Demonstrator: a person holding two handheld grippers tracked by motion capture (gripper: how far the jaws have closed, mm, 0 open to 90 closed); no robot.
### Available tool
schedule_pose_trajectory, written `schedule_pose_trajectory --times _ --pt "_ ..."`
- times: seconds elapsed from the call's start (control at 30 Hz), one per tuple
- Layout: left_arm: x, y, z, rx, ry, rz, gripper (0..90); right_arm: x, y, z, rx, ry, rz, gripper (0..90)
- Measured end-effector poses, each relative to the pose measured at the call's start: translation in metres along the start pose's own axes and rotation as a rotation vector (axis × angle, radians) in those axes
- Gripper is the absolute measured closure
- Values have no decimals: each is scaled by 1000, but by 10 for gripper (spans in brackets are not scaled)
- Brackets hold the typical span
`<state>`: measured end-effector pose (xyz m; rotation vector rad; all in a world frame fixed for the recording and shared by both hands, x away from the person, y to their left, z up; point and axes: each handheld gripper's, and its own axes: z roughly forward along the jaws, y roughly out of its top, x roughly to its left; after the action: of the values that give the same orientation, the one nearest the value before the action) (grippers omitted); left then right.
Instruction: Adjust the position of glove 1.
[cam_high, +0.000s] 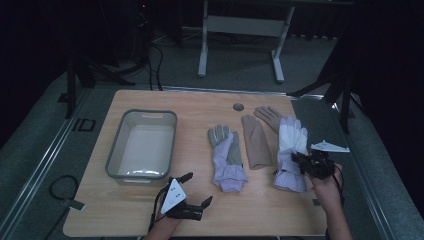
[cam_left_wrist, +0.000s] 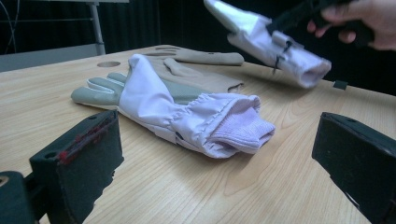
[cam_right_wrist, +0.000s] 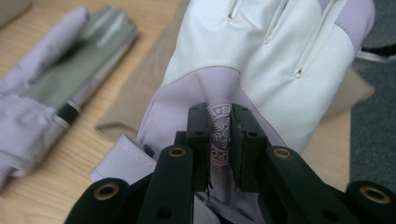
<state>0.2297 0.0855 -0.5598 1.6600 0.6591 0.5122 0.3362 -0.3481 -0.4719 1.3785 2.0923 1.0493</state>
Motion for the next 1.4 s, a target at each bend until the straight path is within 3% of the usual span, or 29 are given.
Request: schedule_pose_trajectory --times 0.37,0.67,1.07,1.23,1.4 --pt "0 0 0 0 -3 0 17 33 60 -17 -62 14 -76 792" --pt "0 0 0 -3 1 0 17 73 88 -2 -49 56 -93 792" --pt "0 0 0 -4 -1 1 17 134 91 36 10 138 -126 792" --pt "0 0 0 -1 -3 1 17 152 84 53 49 144 -146 792" --pt "0 0 0 -1 -4 4 17 158 75 67 94 149 -131 792"
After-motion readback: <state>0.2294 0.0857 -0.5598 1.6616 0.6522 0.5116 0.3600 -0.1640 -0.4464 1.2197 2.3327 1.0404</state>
